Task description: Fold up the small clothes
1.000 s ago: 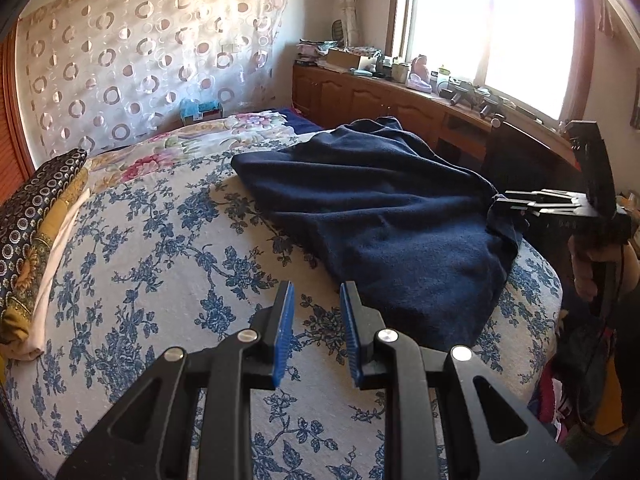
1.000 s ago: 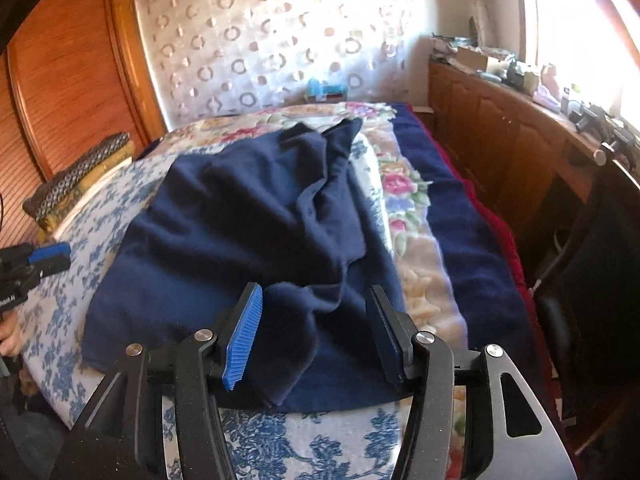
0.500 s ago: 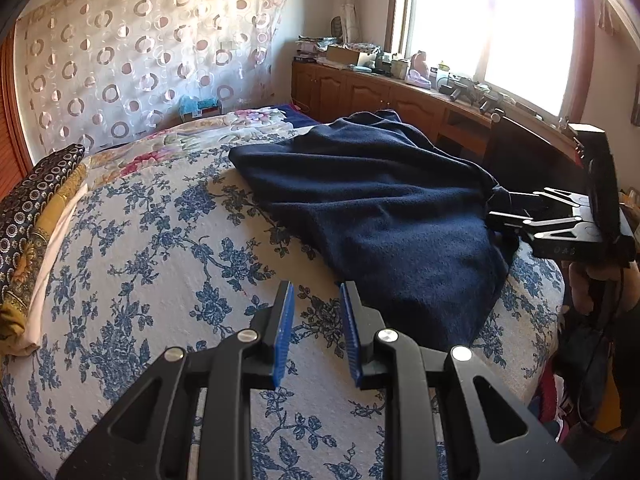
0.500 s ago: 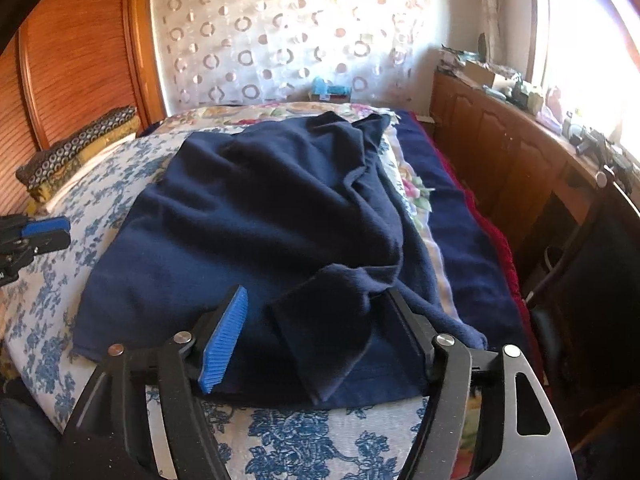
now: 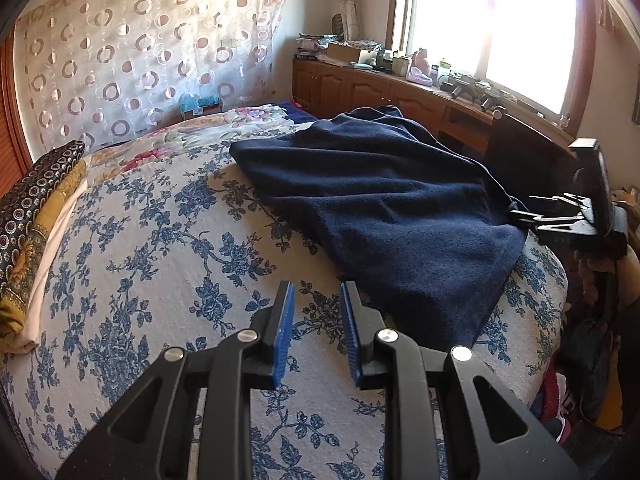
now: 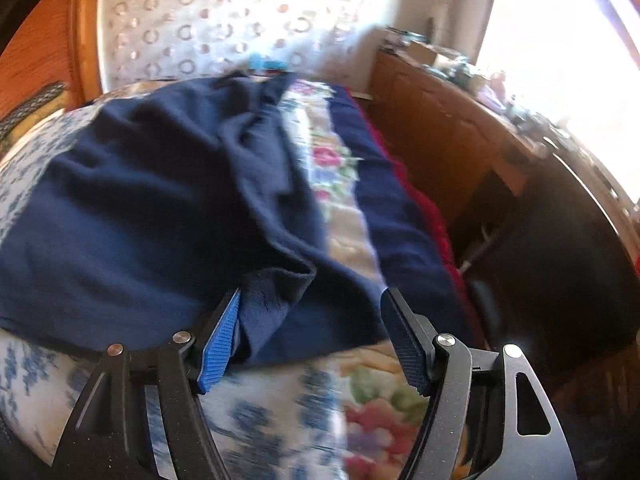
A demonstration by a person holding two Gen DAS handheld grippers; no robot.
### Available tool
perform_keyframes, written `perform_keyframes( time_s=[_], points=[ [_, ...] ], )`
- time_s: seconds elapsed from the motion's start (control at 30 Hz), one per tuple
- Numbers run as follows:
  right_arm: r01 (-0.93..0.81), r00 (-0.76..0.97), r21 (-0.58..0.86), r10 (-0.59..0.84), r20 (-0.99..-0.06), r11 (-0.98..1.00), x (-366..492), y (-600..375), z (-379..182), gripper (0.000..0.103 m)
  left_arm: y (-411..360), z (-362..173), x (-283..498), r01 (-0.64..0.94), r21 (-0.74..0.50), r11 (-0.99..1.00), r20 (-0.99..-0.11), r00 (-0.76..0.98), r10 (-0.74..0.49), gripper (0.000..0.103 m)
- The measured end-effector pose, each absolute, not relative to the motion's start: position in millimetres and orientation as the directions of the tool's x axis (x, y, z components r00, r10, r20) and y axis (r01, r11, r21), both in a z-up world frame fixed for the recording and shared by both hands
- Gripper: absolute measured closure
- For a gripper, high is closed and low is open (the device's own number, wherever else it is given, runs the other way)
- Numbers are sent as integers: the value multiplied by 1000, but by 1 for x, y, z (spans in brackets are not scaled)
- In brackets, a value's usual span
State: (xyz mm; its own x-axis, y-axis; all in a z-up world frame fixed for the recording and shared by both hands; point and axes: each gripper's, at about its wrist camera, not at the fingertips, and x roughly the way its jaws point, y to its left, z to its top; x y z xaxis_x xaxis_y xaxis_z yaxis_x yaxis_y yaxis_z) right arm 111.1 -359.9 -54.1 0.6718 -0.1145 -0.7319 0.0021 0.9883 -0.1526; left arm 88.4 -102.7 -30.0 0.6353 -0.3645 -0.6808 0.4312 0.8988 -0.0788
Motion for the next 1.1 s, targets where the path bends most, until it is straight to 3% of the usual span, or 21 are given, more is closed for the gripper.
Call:
perform_keyframes(
  time_s=[0.17, 0.43, 0.57, 0.67, 1.1],
  points=[
    [40, 705, -136, -124, -698, 990, 98, -374, -39, 32, -100, -26, 97, 420, -74, 905, -678, 644, -354, 81],
    [-124, 769, 17, 107, -630, 992, 127, -369, 11, 32, -102, -11, 138, 409, -50, 911, -663, 668, -336, 81],
    [-221, 760, 59, 210, -615, 974, 171, -356, 25, 47, -106, -9, 161, 415, -48, 909, -666, 664, -339, 81],
    [-275, 734, 39, 236, -636, 961, 217, -343, 25, 57, -108, -13, 178, 415, -35, 909, -682, 656, -325, 81],
    [-392, 567, 109, 333, -753, 914, 357, -328, -25, 57, -117, -44, 233, 422, -65, 904, -740, 588, -328, 81]
  ],
)
